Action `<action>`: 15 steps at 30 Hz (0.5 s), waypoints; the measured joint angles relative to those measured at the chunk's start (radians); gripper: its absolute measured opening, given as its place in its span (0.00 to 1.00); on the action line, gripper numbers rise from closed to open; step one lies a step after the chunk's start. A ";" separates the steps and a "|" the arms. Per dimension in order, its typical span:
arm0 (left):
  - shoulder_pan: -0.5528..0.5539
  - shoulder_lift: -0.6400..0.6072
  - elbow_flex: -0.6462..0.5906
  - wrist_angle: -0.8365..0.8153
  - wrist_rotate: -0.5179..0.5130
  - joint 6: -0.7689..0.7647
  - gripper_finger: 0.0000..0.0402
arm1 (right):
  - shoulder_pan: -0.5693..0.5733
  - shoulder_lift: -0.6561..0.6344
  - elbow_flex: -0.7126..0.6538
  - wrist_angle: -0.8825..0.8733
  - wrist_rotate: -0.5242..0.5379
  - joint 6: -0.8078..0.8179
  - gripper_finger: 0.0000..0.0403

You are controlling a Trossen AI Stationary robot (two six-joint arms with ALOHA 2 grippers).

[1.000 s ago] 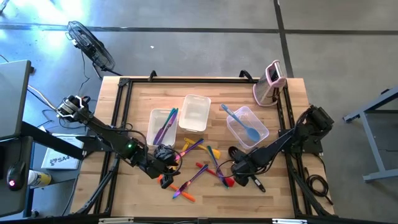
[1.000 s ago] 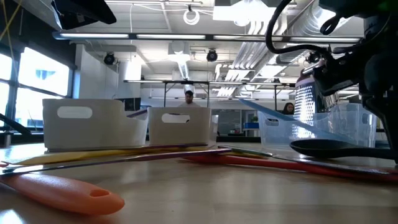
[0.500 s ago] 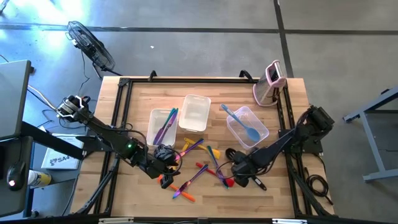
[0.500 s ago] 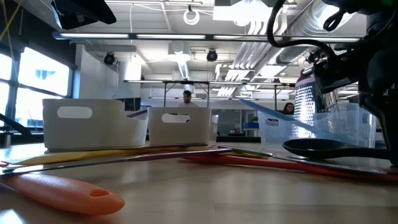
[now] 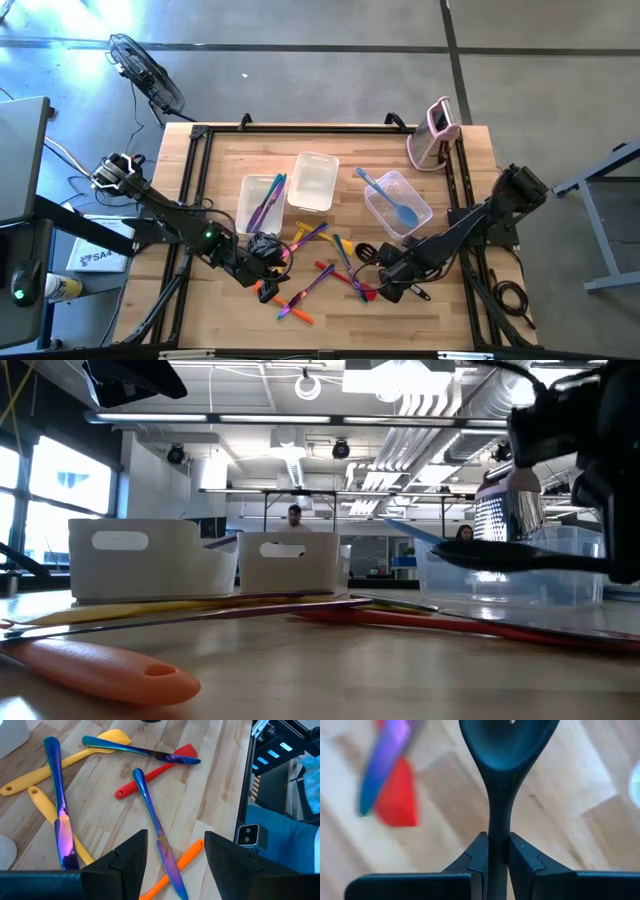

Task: Pick & Place Kitchen Items
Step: Put the black serving spoon into the transparent bin

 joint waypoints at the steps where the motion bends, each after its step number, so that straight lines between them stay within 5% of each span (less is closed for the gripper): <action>1: 0.000 0.000 0.000 0.000 0.000 0.000 0.47 | 0.007 -0.013 0.002 0.011 0.005 0.000 0.10; 9: 0.000 0.000 0.000 0.053 -0.077 0.106 0.47 | 0.078 -0.128 0.076 0.056 0.174 -0.082 0.10; 15: 0.000 0.028 0.000 0.318 -0.151 0.362 0.47 | 0.135 -0.210 0.101 0.302 0.367 -0.348 0.10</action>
